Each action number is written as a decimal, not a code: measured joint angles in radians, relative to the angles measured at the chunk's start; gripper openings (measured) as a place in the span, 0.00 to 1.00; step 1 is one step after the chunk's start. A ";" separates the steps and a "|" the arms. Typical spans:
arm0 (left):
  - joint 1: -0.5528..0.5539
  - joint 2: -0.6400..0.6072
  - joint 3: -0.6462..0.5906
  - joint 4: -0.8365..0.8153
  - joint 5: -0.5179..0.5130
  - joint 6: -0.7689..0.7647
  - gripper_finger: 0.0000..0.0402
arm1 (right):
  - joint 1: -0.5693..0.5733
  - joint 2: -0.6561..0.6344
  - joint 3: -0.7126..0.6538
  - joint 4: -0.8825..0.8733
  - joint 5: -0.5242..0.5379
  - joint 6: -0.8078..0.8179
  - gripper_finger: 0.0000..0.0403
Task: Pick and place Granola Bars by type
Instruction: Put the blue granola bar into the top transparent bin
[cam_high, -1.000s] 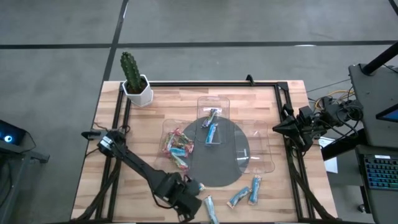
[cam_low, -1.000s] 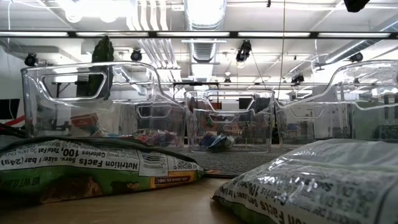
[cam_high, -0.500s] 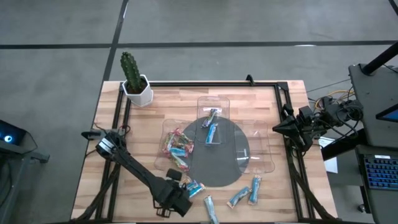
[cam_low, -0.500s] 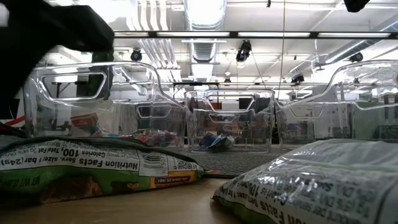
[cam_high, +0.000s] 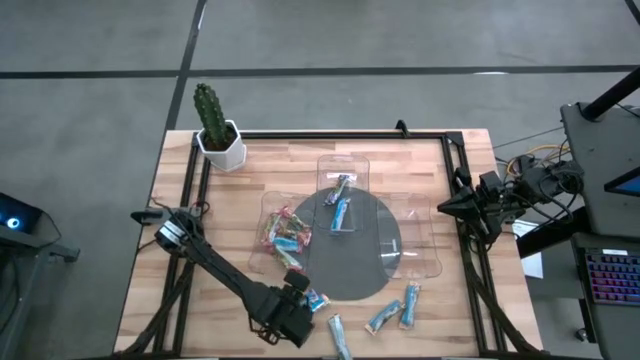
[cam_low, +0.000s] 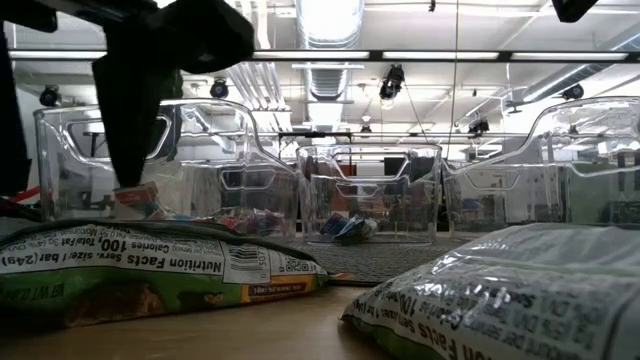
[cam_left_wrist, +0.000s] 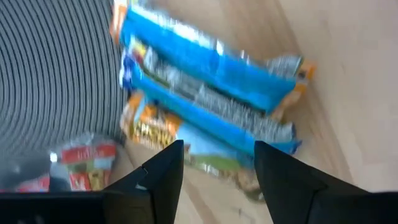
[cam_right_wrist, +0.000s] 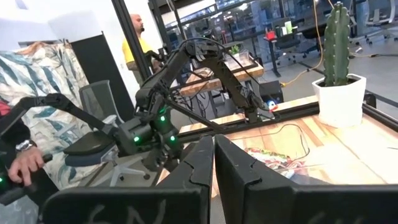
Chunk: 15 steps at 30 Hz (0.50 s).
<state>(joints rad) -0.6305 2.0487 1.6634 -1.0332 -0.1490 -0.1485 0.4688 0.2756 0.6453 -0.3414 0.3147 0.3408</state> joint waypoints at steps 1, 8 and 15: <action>0.002 0.000 0.000 0.010 -0.004 0.004 0.44 | 0.000 0.000 0.000 0.000 0.000 0.000 0.02; 0.015 0.000 -0.050 0.038 -0.047 0.008 0.44 | 0.000 0.000 0.000 0.000 0.001 0.000 0.02; 0.017 0.000 -0.122 0.077 -0.053 0.095 0.44 | 0.000 0.000 0.000 0.000 0.002 0.012 0.02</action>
<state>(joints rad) -0.6131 2.0484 1.5418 -0.9557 -0.2019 -0.0536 0.4688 0.2756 0.6453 -0.3410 0.3168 0.3529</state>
